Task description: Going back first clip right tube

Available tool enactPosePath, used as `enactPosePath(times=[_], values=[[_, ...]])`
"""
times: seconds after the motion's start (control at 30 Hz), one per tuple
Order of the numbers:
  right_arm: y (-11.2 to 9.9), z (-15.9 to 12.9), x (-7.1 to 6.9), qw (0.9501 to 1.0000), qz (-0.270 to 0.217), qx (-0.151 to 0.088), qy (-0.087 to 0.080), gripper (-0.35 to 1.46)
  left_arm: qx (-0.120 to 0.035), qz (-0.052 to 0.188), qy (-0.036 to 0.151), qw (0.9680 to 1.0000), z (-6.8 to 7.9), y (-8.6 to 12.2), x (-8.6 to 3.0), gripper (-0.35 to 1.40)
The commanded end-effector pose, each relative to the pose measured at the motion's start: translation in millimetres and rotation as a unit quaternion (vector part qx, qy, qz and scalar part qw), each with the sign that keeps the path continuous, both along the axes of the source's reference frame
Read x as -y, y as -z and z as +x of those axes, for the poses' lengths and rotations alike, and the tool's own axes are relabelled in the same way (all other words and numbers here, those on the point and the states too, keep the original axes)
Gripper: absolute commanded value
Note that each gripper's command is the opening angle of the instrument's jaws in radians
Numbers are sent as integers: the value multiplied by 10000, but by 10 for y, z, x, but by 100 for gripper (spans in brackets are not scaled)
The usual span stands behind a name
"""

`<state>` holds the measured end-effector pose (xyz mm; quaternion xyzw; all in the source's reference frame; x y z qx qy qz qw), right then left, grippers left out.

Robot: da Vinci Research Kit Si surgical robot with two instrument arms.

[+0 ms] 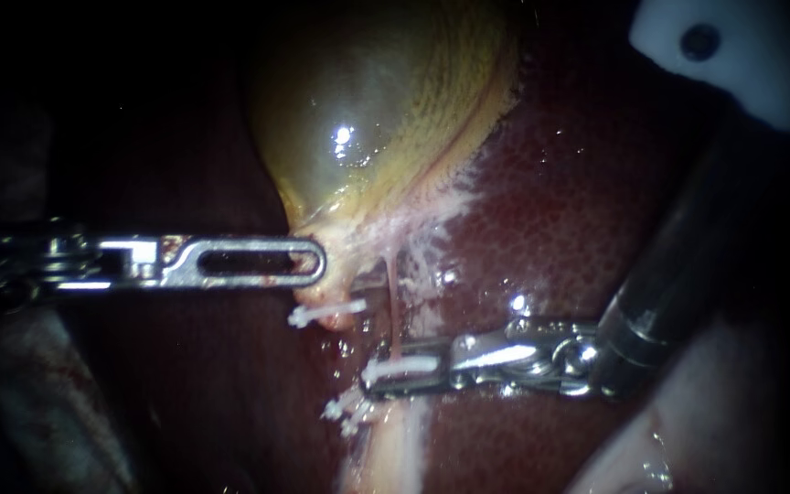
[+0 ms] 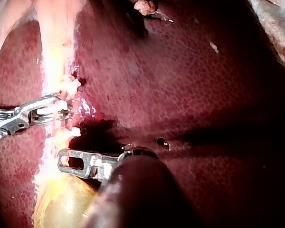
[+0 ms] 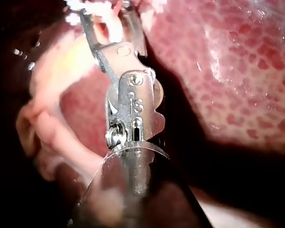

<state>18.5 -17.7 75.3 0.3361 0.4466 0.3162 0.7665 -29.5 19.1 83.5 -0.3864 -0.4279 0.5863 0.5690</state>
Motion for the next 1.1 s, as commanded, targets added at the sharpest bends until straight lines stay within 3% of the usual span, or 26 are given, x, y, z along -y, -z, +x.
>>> enactPosePath(times=[0.03,0.33,1.1], values=[[2,-1,-2,10000,-48,-8,24,45,0,1,1,10000,0,0,0,-35],[12,-15,-15,9977,-606,-96,292,46,0,1,1,10000,0,0,0,-35],[72,-91,-45,9910,-1306,-293,-5,51,3,-1,-3,10000,0,-2,-1,-35]])
